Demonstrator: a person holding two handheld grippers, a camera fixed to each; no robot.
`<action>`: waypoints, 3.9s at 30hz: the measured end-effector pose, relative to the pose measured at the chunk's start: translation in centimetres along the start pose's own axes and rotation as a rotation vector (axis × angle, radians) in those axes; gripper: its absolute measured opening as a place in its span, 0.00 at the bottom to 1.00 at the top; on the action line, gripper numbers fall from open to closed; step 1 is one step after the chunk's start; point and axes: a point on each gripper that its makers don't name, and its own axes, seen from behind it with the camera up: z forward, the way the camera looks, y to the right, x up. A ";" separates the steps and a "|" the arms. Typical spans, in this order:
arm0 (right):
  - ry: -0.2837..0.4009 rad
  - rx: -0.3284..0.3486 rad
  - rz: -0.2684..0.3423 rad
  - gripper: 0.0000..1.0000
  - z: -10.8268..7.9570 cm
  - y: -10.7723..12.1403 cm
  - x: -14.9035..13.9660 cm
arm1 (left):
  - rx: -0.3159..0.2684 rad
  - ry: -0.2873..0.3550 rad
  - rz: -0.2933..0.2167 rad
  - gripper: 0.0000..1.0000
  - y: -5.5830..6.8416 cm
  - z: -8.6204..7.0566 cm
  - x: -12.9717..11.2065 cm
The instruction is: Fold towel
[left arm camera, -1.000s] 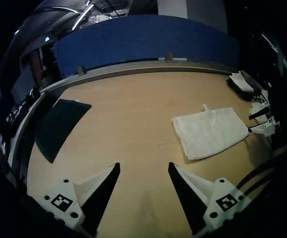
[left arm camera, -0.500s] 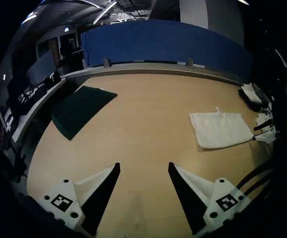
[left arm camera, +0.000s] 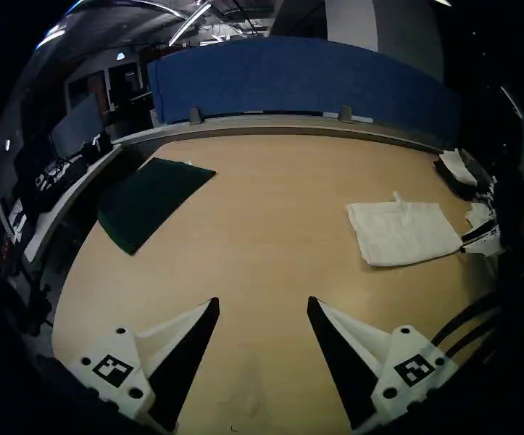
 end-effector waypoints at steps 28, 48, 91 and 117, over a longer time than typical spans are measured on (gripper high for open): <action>-0.014 -0.014 0.025 0.04 0.5 -0.3 -0.1 | 0.000 -0.009 0.003 0.90 -0.7 -0.4 -0.8; 0.071 -0.018 -0.018 0.03 -2.4 -0.9 4.7 | -0.007 0.004 -0.003 0.90 -1.1 -0.8 -0.4; 0.094 0.187 -0.349 0.03 3.6 -16.7 17.3 | 0.042 0.060 -0.071 0.90 -6.2 -3.9 -1.2; -0.001 0.242 -0.334 0.04 8.5 -20.4 14.6 | 0.050 0.068 -0.100 0.90 -6.7 -4.6 -2.4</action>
